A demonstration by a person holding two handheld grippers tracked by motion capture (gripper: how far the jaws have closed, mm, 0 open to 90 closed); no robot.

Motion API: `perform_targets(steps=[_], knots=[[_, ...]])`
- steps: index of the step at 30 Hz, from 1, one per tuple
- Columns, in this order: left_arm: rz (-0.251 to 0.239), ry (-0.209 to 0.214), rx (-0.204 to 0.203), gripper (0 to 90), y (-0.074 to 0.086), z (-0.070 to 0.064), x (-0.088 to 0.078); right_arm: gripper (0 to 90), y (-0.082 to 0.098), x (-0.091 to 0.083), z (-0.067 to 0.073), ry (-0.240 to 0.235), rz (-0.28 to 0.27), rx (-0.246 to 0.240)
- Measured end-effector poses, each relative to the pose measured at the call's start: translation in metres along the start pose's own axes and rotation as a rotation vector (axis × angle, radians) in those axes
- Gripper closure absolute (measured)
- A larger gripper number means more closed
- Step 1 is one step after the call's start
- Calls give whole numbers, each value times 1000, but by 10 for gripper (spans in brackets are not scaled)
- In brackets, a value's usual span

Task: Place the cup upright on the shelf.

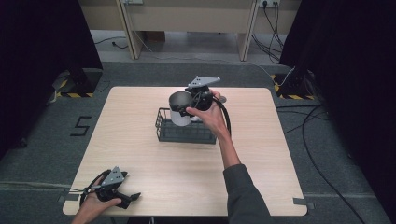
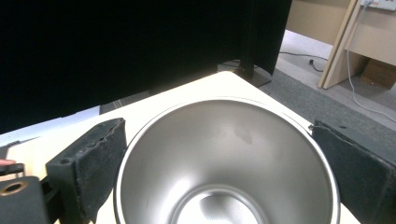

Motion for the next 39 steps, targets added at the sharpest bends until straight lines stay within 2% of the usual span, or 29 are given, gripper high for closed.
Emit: perform_targets(steps=[13, 33, 39], knots=[[-1, 1, 0, 1, 0, 0, 0, 61, 8, 14, -13, 10, 28, 15], [-1, 1, 1, 1, 0, 0, 0, 61, 22, 27, -15, -59, 63, 11], [-1, 1, 1, 1, 0, 0, 0, 60, 28, 28, -19, -65, 68, 34]])
Point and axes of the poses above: each handheld gripper's, and its own axes: x roughly forward along the jaws, y roughly out of its underside, z roughly to its left, the point moved 2 cm from there along x, roughly forward along the jaws, and after that the axes turned 15 degrees about -y, right-handed, at the moved point
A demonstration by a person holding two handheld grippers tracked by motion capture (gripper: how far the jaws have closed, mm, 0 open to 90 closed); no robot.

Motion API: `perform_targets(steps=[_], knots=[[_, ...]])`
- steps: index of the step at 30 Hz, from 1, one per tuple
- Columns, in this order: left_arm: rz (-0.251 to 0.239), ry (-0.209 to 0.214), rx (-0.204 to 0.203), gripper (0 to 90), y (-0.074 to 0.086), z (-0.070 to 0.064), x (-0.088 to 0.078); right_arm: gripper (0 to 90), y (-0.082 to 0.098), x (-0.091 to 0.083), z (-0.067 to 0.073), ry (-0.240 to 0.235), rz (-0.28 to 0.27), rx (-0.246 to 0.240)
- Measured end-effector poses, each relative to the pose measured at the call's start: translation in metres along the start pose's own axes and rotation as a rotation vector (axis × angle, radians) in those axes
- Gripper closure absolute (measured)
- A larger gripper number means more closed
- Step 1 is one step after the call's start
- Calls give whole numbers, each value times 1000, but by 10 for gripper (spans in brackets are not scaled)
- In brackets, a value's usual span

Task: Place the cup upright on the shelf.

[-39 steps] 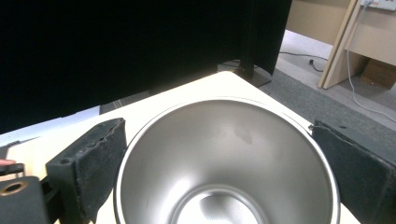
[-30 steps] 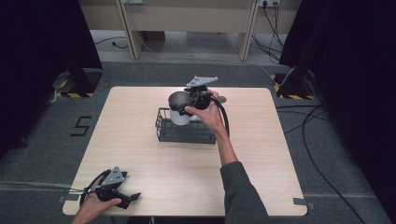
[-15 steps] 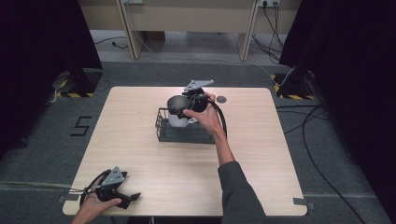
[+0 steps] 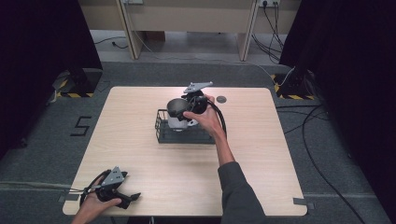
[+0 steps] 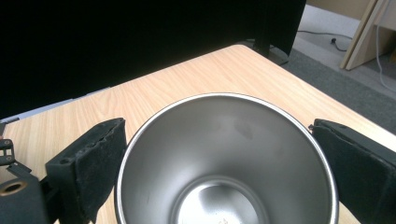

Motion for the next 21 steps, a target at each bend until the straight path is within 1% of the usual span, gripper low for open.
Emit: perform_targets(steps=[1, 7, 10, 14, 16, 17, 18, 19, 20, 21], knots=[[0, 0, 0, 1, 0, 0, 0, 60, 3, 0, -2, -5, 3, 9], [0, 0, 0, 1, 0, 0, 0, 59, 11, 3, -5, 1, 19, 24], [0, 0, 0, 1, 0, 0, 0, 57, 12, 4, -5, -1, 21, 31], [0, 0, 1, 1, 0, 0, 0, 55, 12, 6, -4, 5, 29, 26], [0, -1, 0, 1, 0, 0, 0, 57, 12, 7, -4, 8, 28, 33], [0, 0, 1, 1, 0, 0, 0, 132, 8, 4, -3, 13, -31, 36], [0, 0, 1, 1, 0, 0, 0, 132, 8, 4, -3, 13, -31, 36], [0, 0, 0, 1, 0, 0, 0, 157, 1, 0, -1, 7, -81, 35], [0, 0, 0, 1, 0, 0, 0, 157, 1, 0, -1, 7, -81, 35], [0, 0, 0, 1, 0, 0, 0, 121, -1, -2, 1, 5, -83, 28]])
Point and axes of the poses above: each handheld gripper's, and its own axes: x roughly forward along the jaws, y roughly out of its underside, z roughly to its left, the point moved 2 cm from there along x, roughly forward along the jaws, and after that the axes turned 15 degrees about -y, right-handed, at the moved point
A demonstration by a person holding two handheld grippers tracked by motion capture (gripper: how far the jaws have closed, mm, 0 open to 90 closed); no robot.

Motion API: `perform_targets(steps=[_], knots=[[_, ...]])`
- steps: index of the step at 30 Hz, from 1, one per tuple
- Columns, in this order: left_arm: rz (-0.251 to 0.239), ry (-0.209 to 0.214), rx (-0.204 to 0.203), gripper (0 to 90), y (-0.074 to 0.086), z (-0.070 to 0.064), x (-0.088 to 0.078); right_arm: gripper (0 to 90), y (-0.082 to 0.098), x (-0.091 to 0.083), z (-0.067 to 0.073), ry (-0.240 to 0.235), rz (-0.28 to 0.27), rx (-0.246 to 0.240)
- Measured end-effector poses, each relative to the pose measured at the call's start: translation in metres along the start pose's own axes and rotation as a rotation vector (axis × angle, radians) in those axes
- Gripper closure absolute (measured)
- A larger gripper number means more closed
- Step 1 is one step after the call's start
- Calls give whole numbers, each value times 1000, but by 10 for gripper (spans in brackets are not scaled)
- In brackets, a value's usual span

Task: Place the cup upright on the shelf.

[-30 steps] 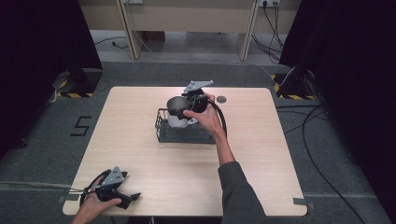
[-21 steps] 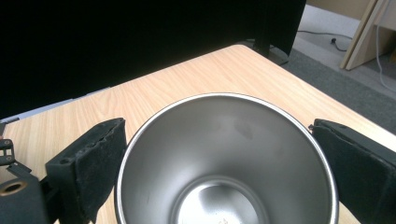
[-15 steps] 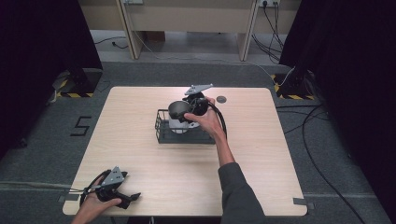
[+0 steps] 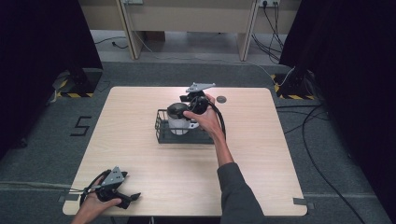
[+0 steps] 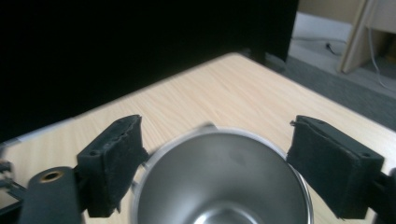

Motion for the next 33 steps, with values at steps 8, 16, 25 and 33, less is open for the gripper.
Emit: perform_targets(steps=[8, 16, 25, 33], knots=[[0, -1, 0, 0, 0, 0, 0, 146, -8, -15, 7, 34, -13, -13], [0, -1, 0, 0, 0, 0, 0, 150, -6, -24, 10, 38, -30, -10], [1, 0, 2, 1, 0, 0, 0, 150, -8, -38, 18, 43, -50, -28], [0, -1, 1, 0, 0, 0, 0, 151, 0, -55, 21, 82, -60, -4]])
Point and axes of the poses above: each handheld gripper's, and its own axes: x roughly forward along the jaws, y roughly out of its underside, z roughly to its left, the point moved 2 cm from there along x, roughly forward along the jaws, and after that the axes turned 15 degrees about -y, right-handed, at the moved point
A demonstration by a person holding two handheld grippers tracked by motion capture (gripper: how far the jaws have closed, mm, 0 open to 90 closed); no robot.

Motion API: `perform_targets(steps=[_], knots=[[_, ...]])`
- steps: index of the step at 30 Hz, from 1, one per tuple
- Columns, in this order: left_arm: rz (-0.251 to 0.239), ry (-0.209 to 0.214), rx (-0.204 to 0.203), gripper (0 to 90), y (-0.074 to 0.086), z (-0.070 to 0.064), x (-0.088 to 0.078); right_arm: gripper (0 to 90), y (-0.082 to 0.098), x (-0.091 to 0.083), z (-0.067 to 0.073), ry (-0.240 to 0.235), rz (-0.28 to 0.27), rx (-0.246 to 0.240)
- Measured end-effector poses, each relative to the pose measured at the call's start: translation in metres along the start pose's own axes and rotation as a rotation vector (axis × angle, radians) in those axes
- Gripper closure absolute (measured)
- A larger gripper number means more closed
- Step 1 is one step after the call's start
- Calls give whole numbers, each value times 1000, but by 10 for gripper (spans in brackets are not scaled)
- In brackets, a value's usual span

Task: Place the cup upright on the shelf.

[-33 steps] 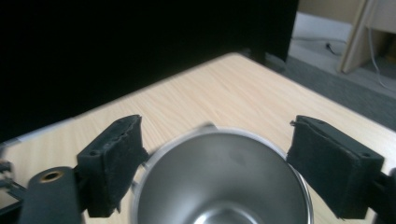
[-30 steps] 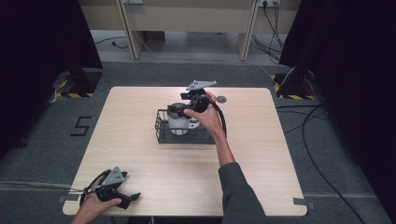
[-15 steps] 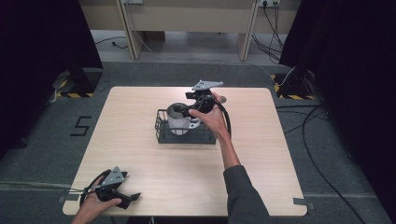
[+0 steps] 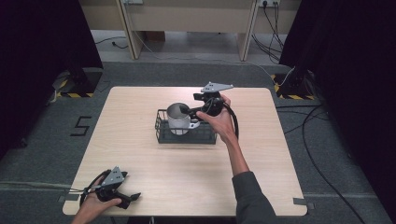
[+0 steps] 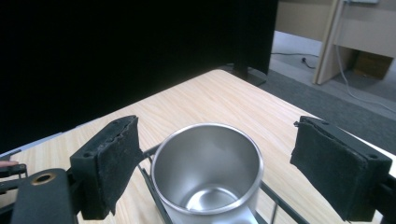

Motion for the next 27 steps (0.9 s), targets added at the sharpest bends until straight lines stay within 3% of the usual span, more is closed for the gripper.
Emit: perform_targets(steps=[18, 27], knots=[[1, 0, 1, 1, 0, 0, 0, 151, 16, -39, 13, 48, -20, -3], [1, -1, -1, 0, 0, 0, 0, 153, 35, -61, 29, 88, -23, -18]])
Point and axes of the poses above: each handheld gripper's, and its own axes: x roughly forward along the jaws, y roughly out of its underside, z roughly to its left, the point moved 2 cm from there along x, roughly forward along the jaws, and after that the axes turned 15 degrees about -y, right-handed, at the moved point
